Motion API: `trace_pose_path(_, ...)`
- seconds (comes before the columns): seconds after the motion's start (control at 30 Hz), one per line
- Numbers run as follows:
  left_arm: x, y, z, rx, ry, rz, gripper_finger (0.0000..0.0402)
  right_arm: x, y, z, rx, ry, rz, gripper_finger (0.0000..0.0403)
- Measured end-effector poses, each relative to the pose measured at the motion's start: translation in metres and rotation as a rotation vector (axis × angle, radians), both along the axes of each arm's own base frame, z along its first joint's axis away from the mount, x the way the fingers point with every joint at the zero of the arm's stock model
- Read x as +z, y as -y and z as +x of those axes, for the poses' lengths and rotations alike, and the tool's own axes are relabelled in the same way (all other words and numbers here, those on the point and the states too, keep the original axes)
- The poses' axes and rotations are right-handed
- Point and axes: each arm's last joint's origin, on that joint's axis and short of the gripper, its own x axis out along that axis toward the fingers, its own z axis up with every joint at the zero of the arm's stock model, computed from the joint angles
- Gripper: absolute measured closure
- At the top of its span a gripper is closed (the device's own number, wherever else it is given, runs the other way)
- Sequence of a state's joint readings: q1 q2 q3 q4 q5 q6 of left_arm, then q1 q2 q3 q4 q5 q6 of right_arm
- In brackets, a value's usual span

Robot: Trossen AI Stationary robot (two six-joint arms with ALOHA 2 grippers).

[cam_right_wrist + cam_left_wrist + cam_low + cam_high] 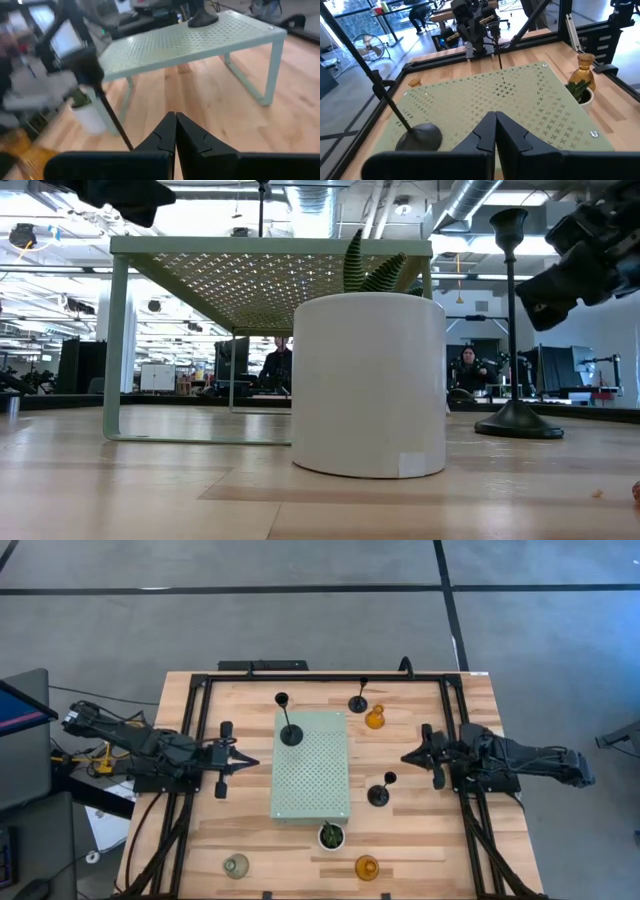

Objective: Pick & Place candle stick holders
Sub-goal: Put the bottom black candle holder on the shelf

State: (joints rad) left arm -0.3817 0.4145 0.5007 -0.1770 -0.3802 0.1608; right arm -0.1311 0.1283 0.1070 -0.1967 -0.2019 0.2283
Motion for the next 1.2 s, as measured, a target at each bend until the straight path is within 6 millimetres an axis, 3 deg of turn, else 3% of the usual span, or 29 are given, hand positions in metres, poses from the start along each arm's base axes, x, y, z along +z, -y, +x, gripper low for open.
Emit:
trace_pose_path(0.3,0.001,0.0,0.0,0.0,0.013,-0.005,0.0395,-0.007,-0.011,0.008,0.063,-0.106,0.098,0.0403)
trace_pose_path(0.43,0.001,0.0,0.0,0.0,0.013,-0.006,0.0393,-0.014,-0.018,0.014,0.082,-0.177,0.051,0.0403)
trace_pose_path(0.67,0.001,0.0,0.0,0.0,0.013,-0.006,0.0396,-0.015,-0.035,0.027,0.185,-0.146,-0.104,0.0403)
trace_pose_path(0.87,0.001,0.0,0.0,0.0,0.014,-0.007,0.0394,-0.018,-0.039,0.033,0.118,-0.177,-0.027,0.0401)
trace_pose_path(1.0,0.001,0.0,0.0,0.0,0.014,-0.007,0.0396,-0.019,-0.037,0.036,0.05,-0.186,0.037,0.0381)
trace_pose_path(1.2,0.001,0.0,0.0,0.0,0.016,-0.008,0.0393,-0.02,-0.039,0.043,0.043,-0.176,0.09,0.0314)
